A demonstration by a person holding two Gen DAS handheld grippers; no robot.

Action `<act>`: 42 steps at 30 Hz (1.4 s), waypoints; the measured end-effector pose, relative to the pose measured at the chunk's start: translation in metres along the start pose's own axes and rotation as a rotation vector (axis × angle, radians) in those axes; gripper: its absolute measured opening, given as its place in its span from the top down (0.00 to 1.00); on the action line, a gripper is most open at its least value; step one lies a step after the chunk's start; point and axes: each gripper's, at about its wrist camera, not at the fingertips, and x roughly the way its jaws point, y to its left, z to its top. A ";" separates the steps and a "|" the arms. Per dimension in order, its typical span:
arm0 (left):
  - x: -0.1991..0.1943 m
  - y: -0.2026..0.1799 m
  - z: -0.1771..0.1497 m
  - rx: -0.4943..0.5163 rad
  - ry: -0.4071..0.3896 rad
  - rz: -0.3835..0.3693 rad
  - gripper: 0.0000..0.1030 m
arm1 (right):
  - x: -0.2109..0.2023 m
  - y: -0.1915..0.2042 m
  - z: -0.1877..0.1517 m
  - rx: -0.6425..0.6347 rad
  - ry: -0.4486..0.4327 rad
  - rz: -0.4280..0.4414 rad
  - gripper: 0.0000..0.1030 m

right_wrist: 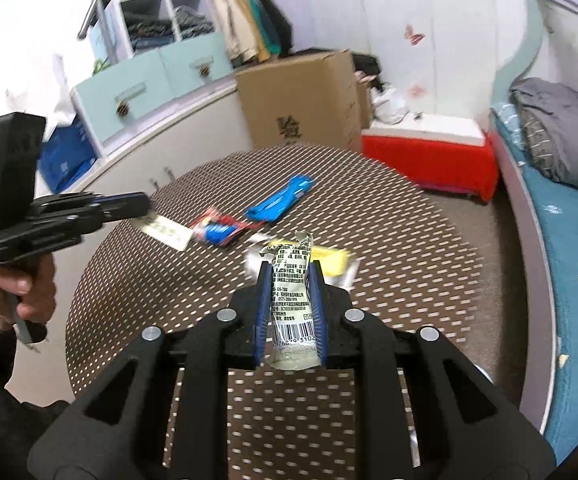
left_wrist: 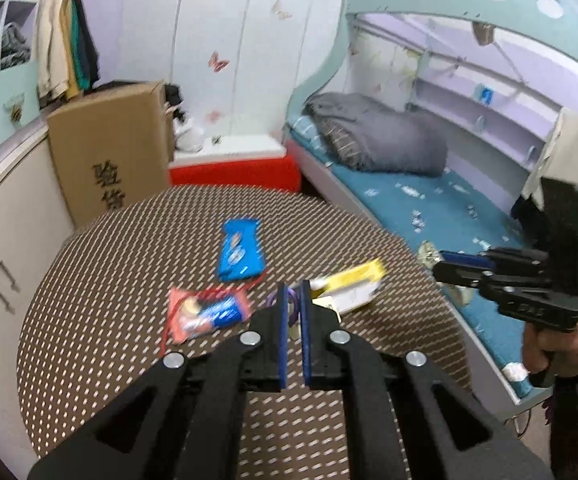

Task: Collect trash
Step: 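Carry the tag and packet over the wastebasket and open both tools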

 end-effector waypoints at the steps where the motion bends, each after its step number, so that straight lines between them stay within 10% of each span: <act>1: -0.002 -0.007 0.006 0.008 -0.014 -0.014 0.95 | -0.005 -0.006 0.002 0.007 -0.011 -0.009 0.82; 16: 0.059 -0.152 0.082 0.146 -0.042 -0.273 0.95 | -0.089 -0.173 -0.023 0.363 -0.136 -0.223 0.82; 38: 0.293 -0.295 0.037 0.375 0.440 -0.316 0.93 | -0.017 -0.310 -0.122 0.791 0.037 -0.255 0.79; 40: 0.310 -0.299 0.032 0.395 0.484 -0.308 0.69 | -0.010 -0.317 -0.130 0.822 0.053 -0.254 0.79; 42: 0.317 -0.296 0.029 0.378 0.496 -0.292 0.21 | -0.002 -0.324 -0.140 0.858 0.076 -0.254 0.65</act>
